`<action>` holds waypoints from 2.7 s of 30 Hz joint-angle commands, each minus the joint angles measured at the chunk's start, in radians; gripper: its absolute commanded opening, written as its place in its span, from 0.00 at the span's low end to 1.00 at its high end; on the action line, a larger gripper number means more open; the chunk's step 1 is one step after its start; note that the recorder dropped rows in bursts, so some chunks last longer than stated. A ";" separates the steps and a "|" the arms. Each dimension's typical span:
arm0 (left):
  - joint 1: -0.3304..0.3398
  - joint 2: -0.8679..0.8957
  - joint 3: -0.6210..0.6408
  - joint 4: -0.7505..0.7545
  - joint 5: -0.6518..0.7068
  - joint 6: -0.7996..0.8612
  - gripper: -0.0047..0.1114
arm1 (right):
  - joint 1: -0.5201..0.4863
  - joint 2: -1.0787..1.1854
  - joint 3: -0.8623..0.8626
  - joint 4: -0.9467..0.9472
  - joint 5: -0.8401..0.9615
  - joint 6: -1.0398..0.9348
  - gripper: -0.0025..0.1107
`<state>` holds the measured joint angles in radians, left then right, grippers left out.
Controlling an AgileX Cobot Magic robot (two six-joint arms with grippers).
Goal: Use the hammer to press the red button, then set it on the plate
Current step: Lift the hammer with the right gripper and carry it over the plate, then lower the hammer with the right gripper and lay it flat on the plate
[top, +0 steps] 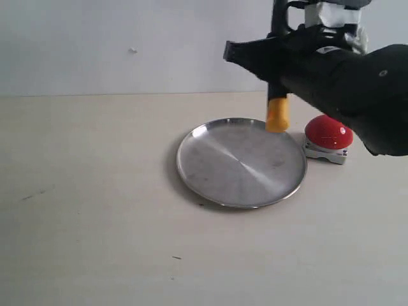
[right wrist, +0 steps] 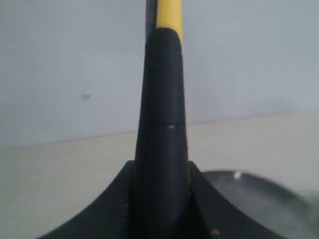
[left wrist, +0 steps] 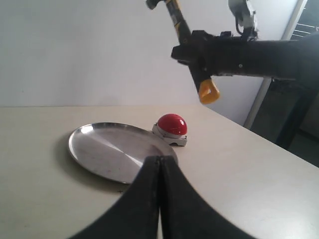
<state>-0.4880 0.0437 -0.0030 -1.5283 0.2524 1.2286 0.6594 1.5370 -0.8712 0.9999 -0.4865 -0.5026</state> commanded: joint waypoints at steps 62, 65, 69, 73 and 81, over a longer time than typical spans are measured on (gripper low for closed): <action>0.001 0.003 0.003 -0.002 -0.001 -0.002 0.04 | -0.298 0.661 -0.183 -1.508 -0.117 1.832 0.02; 0.001 0.003 0.003 -0.002 -0.001 -0.002 0.04 | -0.300 0.661 -0.183 -1.495 -0.094 1.816 0.02; 0.001 0.003 0.003 -0.002 -0.001 -0.002 0.04 | -0.300 0.661 -0.183 -1.488 -0.083 1.808 0.02; 0.001 0.003 0.003 -0.002 -0.001 -0.002 0.04 | -0.300 0.661 -0.183 -1.488 -0.083 1.811 0.02; 0.001 0.003 0.003 -0.002 -0.001 -0.002 0.04 | -0.300 0.661 -0.183 -1.478 -0.083 1.811 0.22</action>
<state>-0.4880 0.0437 -0.0030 -1.5283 0.2524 1.2286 0.3668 2.2022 -1.0468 -0.4849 -0.5365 1.3361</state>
